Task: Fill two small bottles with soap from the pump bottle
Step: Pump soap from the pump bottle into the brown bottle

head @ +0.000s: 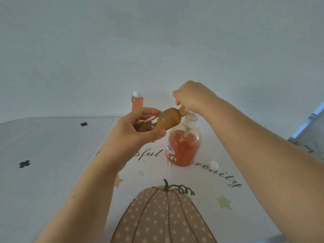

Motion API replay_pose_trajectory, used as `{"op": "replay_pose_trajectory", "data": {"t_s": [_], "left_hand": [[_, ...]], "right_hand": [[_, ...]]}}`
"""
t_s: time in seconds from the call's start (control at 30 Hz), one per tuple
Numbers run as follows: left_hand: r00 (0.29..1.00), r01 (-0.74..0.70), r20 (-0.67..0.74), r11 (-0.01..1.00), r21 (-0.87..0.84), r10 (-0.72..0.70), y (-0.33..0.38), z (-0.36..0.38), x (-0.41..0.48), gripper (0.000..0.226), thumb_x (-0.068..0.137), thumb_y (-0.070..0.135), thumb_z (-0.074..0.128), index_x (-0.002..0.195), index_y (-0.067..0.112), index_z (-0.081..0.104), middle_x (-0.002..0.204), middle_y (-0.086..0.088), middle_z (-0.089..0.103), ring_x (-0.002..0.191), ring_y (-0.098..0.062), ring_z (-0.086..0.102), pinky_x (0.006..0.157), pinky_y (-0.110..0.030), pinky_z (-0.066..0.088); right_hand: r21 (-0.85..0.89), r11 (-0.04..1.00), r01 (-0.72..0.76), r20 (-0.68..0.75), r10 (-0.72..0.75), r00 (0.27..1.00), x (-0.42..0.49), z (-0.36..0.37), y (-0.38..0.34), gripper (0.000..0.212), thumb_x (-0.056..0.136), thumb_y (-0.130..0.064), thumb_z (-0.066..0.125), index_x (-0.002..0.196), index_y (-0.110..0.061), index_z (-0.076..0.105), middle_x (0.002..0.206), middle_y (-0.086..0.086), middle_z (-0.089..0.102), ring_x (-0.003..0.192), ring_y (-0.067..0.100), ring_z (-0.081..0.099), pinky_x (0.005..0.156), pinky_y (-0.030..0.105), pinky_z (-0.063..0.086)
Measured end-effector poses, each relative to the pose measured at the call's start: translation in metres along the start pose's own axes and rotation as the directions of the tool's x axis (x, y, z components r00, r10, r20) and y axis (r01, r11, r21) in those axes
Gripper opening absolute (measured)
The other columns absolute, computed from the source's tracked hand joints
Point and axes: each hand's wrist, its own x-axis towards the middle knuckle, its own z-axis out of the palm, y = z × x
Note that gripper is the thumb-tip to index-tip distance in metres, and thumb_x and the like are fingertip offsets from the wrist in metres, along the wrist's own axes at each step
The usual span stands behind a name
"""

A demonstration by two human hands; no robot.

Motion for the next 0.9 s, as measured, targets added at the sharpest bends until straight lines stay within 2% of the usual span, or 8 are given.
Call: {"op": "replay_pose_trajectory", "data": {"t_s": [0.13, 0.23, 0.37, 0.5, 0.77, 0.9], "left_hand": [[1.000, -0.008, -0.015, 1.000, -0.003, 0.008, 0.000, 0.000, 0.001, 0.041, 0.071, 0.002, 0.082, 0.096, 0.033, 0.072, 0.085, -0.003, 0.070, 0.066, -0.013, 0.067, 0.064, -0.014, 0.050], [1.000, 0.004, 0.000, 1.000, 0.005, -0.004, 0.000, 0.001, 0.001, 0.040, 0.072, 0.001, 0.081, 0.099, 0.030, 0.071, 0.088, 0.003, 0.071, 0.063, -0.014, 0.067, 0.061, -0.013, 0.049], [0.999, 0.030, 0.013, 0.999, 0.028, -0.031, -0.003, -0.003, 0.002, 0.041, 0.072, 0.002, 0.081, 0.101, 0.028, 0.071, 0.095, -0.001, 0.071, 0.063, -0.015, 0.066, 0.060, -0.016, 0.048], [0.999, 0.042, 0.033, 0.999, 0.029, -0.043, -0.007, -0.004, 0.004, 0.040, 0.072, 0.001, 0.081, 0.100, 0.028, 0.072, 0.101, -0.005, 0.071, 0.065, -0.019, 0.066, 0.069, -0.025, 0.053], [0.998, 0.053, 0.019, 0.998, 0.018, -0.053, -0.006, -0.003, 0.004, 0.041, 0.071, -0.001, 0.081, 0.102, 0.026, 0.072, 0.102, -0.006, 0.070, 0.065, -0.018, 0.066, 0.062, -0.017, 0.051], [0.999, 0.027, 0.019, 1.000, 0.001, -0.027, -0.003, -0.001, 0.001, 0.041, 0.073, -0.001, 0.080, 0.103, 0.026, 0.071, 0.097, -0.002, 0.071, 0.064, -0.016, 0.066, 0.062, -0.015, 0.050]], "right_hand": [[0.001, 1.000, 0.016, 0.007, -0.016, 1.000, 0.003, 0.000, 0.001, 0.030, 0.092, -0.022, 0.047, 0.099, -0.009, 0.073, 0.099, 0.007, 0.076, 0.084, 0.025, 0.070, 0.071, 0.031, 0.047], [0.014, 1.000, -0.007, 0.026, 0.007, 1.000, 0.004, 0.001, 0.000, 0.031, 0.091, -0.022, 0.049, 0.101, -0.009, 0.075, 0.102, 0.008, 0.077, 0.077, 0.024, 0.064, 0.072, 0.032, 0.046], [0.011, 1.000, -0.023, 0.044, 0.023, 0.999, 0.002, 0.006, 0.004, 0.032, 0.091, -0.024, 0.047, 0.098, -0.011, 0.075, 0.099, 0.006, 0.077, 0.091, 0.025, 0.071, 0.075, 0.032, 0.048], [0.008, 0.999, -0.036, 0.059, 0.036, 0.998, 0.005, 0.012, 0.006, 0.034, 0.091, -0.025, 0.047, 0.100, -0.011, 0.077, 0.102, 0.006, 0.076, 0.077, 0.024, 0.063, 0.070, 0.031, 0.044], [-0.005, 0.999, -0.046, 0.054, 0.046, 0.997, 0.001, 0.010, 0.004, 0.032, 0.089, -0.022, 0.048, 0.098, -0.012, 0.077, 0.101, 0.005, 0.076, 0.076, 0.023, 0.061, 0.068, 0.030, 0.043], [-0.038, 0.999, -0.019, 0.003, 0.019, 1.000, -0.004, -0.002, -0.001, 0.027, 0.091, -0.021, 0.048, 0.097, -0.012, 0.074, 0.090, 0.003, 0.073, 0.066, 0.021, 0.060, 0.060, 0.026, 0.041]]}}
